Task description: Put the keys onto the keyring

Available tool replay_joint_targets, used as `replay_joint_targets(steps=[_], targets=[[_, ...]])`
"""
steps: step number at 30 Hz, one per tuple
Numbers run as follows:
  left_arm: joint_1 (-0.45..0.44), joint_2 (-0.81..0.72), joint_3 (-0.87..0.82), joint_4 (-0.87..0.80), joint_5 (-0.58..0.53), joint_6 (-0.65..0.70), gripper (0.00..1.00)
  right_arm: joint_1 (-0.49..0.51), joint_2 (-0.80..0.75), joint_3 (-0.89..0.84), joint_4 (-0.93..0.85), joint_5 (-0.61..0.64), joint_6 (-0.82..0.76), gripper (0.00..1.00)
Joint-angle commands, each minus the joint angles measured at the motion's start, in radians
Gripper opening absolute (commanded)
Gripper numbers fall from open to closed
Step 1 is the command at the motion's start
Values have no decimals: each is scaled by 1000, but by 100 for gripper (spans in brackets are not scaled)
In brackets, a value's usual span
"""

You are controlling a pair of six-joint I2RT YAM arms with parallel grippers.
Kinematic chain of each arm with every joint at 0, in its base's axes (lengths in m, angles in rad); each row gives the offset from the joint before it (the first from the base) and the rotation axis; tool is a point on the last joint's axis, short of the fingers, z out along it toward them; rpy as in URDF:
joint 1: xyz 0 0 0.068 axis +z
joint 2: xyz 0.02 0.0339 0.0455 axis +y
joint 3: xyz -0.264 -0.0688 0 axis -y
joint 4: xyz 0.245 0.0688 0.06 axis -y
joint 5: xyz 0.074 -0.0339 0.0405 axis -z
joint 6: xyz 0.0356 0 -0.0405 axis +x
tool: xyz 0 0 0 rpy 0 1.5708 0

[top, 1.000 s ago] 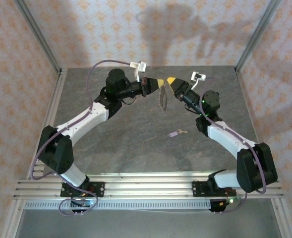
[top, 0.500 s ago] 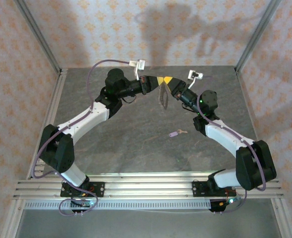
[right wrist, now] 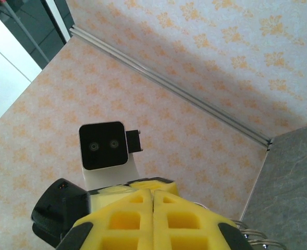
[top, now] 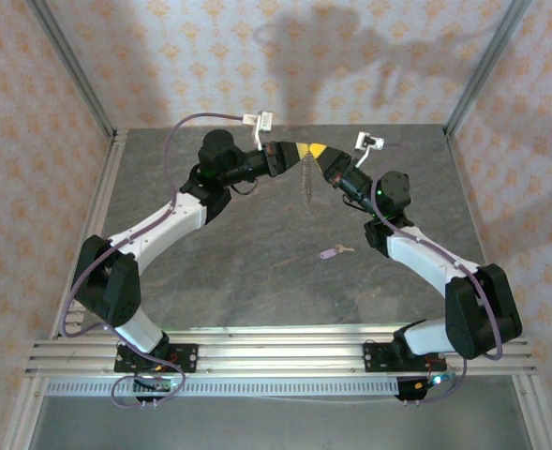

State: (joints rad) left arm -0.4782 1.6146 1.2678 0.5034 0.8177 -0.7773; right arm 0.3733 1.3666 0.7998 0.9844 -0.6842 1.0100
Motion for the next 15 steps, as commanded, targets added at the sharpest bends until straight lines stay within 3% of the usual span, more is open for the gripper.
replay_joint_targets(steps=[1, 3, 8, 15], targets=[[-2, -51, -37, 10, -159, -47, 32, 4, -28, -18, 13, 67, -3, 0], [-1, -71, -59, 13, -222, -90, 38, 5, -30, -22, 3, 88, -2, 0], [-12, -97, -89, -13, -312, -151, 40, 13, -28, -20, -21, 135, -1, 0], [-38, -97, -97, -42, -348, -159, 30, 30, -11, -16, -23, 172, 17, 0]])
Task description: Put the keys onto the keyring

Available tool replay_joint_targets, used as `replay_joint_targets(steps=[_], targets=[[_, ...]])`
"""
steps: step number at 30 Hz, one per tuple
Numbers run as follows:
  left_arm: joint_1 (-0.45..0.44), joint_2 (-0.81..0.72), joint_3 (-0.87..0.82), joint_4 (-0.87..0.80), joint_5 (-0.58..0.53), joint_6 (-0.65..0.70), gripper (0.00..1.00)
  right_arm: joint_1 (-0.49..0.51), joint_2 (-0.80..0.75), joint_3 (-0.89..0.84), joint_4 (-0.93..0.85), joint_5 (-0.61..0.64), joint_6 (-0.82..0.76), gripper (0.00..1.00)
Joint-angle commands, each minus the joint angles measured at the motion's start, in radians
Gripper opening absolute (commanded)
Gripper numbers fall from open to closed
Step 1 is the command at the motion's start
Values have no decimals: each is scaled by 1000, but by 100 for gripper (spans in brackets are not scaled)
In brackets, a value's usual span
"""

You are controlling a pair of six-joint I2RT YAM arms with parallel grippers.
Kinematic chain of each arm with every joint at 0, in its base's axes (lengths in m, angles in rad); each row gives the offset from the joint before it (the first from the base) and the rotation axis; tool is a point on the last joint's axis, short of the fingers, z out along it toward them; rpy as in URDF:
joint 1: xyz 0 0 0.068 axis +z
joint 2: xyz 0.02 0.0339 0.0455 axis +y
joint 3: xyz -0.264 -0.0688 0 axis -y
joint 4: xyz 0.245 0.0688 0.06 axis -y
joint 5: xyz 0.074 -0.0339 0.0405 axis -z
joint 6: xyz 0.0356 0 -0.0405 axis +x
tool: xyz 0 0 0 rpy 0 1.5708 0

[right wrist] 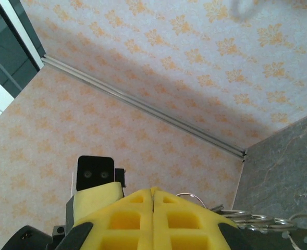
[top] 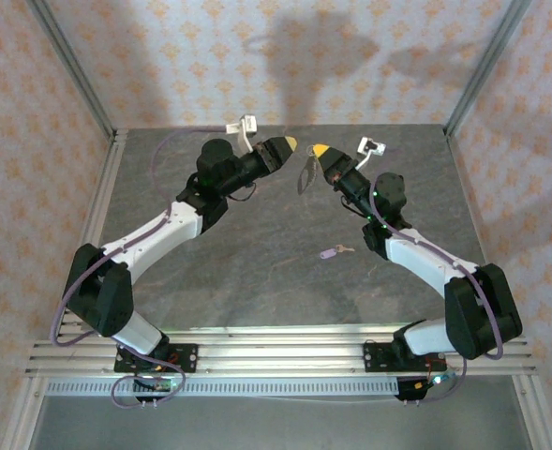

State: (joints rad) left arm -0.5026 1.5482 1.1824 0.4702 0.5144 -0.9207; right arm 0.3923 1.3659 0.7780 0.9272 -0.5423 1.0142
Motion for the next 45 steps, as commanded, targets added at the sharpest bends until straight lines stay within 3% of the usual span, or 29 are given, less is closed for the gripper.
replay_joint_targets(steps=[1, 28, 45], targets=[[-16, -27, -13, -8, -48, -15, 29, 14, -6, 7, 39, 30, 19, 0], [-49, 28, 4, 38, -38, -16, 28, 40, 19, 39, 52, 21, 43, 0], [-60, 39, 16, 59, -28, -20, 22, 45, 32, 36, 56, 18, 44, 0]])
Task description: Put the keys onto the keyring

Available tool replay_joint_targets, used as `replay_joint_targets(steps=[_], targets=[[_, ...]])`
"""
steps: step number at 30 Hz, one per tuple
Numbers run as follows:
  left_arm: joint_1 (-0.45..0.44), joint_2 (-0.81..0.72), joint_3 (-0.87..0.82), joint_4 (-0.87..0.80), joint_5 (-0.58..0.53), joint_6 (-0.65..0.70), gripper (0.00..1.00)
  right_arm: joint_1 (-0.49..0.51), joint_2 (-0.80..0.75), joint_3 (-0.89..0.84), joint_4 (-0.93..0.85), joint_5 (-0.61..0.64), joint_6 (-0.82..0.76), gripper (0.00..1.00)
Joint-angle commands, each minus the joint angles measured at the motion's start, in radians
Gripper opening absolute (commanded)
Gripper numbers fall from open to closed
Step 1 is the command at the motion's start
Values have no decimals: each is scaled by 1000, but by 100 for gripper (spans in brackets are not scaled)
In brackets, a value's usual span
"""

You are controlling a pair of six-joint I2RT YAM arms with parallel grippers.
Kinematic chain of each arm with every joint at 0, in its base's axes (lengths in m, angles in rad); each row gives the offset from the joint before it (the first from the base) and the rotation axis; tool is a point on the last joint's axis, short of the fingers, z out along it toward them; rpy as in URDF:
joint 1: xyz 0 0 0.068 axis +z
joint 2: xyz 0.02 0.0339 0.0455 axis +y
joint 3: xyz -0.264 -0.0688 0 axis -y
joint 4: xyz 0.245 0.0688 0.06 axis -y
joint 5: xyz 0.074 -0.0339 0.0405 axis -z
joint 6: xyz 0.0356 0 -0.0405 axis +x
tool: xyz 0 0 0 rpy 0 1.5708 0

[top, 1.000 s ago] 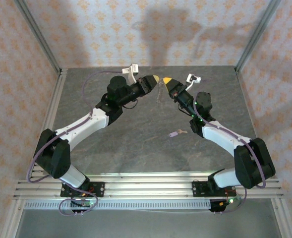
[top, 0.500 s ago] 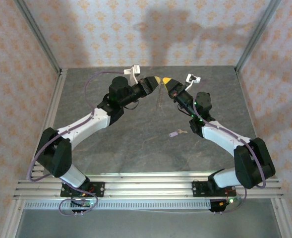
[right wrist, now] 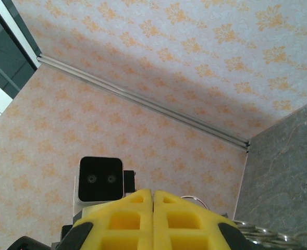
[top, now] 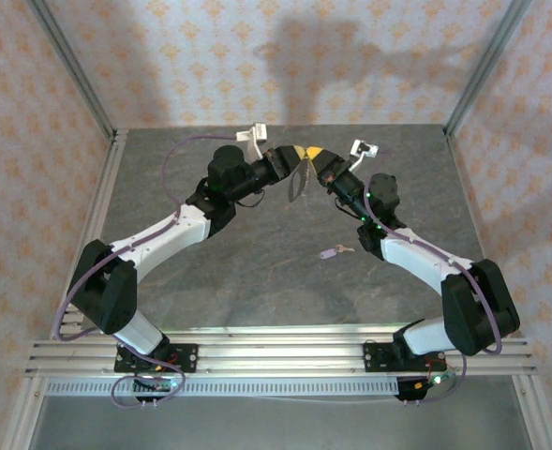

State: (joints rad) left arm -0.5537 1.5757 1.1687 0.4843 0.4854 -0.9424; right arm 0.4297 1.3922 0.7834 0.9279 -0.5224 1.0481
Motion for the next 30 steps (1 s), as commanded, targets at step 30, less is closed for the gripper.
replay_joint_targets(steps=[30], targets=[[-17, 47, 63, 41, 35, 21, 12, 7, -2, 25, 31, -22, -10, 0]])
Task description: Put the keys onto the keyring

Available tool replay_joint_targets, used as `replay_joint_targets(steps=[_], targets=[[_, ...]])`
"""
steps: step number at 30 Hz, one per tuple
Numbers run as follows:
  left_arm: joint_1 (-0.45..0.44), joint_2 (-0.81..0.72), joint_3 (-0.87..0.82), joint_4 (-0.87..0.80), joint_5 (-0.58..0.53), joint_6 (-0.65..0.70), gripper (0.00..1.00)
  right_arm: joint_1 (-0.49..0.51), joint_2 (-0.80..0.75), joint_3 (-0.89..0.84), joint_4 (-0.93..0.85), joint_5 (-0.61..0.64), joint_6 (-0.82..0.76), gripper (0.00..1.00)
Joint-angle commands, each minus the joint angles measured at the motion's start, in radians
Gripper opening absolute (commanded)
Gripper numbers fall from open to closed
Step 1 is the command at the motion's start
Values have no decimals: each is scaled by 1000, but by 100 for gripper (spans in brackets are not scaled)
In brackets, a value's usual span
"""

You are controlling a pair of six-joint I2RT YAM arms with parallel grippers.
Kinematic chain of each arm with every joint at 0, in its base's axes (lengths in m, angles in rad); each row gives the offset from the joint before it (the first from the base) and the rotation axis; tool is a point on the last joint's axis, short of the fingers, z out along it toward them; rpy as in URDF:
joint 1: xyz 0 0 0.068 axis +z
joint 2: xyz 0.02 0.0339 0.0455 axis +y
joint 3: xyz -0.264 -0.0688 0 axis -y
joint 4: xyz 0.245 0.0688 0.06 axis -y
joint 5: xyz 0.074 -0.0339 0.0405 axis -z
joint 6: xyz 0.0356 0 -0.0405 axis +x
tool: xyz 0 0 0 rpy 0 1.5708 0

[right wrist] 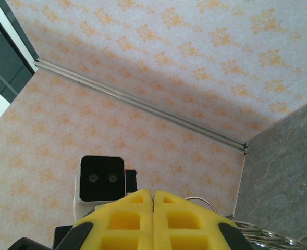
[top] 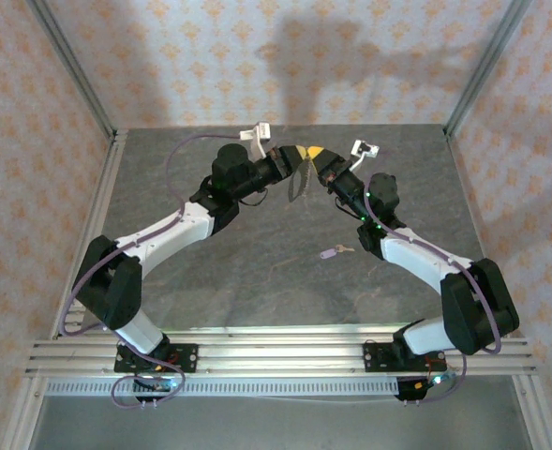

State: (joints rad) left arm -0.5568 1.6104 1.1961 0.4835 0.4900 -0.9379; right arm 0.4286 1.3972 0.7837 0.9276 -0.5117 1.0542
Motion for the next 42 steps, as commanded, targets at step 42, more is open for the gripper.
replay_joint_targets(steps=[42], targets=[[9, -106, 27, -289, -39, 685, 0, -93, -316, 54, -695, 135, -315, 40]])
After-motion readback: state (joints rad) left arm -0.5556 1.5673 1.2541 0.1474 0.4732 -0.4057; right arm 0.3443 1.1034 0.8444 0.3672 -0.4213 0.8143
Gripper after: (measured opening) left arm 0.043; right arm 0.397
